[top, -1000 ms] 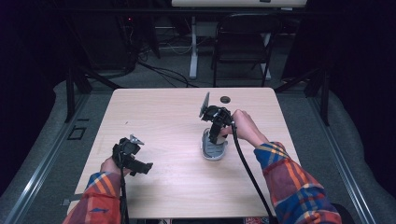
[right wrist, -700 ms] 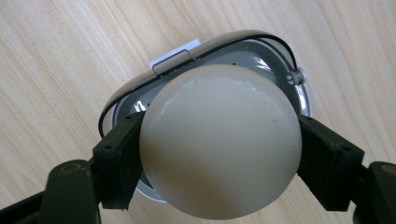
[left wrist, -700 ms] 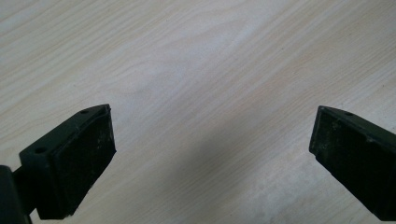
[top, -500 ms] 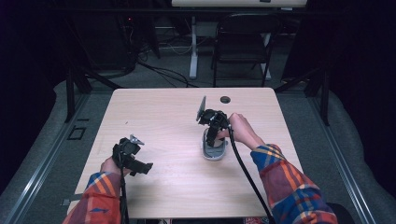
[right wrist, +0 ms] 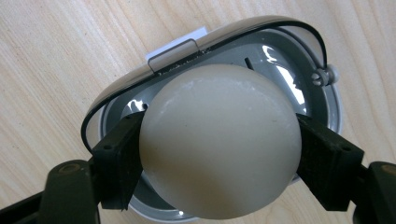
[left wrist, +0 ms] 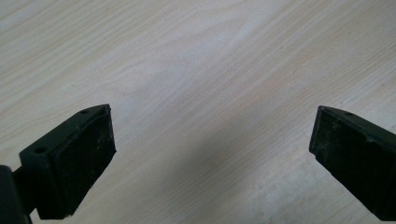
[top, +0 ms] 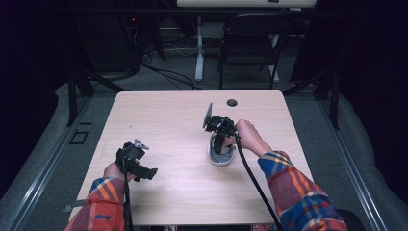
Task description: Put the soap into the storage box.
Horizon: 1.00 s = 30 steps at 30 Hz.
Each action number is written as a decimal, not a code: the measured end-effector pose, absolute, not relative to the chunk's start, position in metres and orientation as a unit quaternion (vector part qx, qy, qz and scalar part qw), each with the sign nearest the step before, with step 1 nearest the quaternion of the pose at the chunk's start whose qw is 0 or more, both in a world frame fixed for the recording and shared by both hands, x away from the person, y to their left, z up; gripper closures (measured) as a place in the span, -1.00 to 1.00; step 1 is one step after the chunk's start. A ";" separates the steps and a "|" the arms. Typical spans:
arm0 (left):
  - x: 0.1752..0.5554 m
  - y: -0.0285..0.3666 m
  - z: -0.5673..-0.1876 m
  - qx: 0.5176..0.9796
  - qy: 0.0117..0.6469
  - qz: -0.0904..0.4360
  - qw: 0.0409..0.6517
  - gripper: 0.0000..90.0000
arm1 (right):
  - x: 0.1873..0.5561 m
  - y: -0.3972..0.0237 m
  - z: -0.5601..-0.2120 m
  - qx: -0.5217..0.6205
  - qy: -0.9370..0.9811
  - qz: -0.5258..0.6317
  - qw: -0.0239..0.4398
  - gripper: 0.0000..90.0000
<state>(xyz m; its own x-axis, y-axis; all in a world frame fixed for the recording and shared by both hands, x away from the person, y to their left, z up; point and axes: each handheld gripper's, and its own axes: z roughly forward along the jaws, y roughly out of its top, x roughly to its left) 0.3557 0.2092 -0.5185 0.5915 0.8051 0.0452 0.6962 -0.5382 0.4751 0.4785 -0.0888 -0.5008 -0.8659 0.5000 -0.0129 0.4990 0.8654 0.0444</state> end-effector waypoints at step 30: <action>0.356 0.209 -0.519 0.869 0.430 0.127 0.209 -0.99 | 0.467 -0.104 -0.484 0.260 0.964 0.043 0.026 -0.62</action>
<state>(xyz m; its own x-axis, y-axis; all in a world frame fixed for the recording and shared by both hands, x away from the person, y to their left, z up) 0.3555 0.2087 -0.5186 0.5980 0.8005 0.0415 0.6938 -0.5428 0.4732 0.4670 -0.1044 -0.4842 -0.8630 0.5044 -0.0282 0.4998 0.8607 0.0970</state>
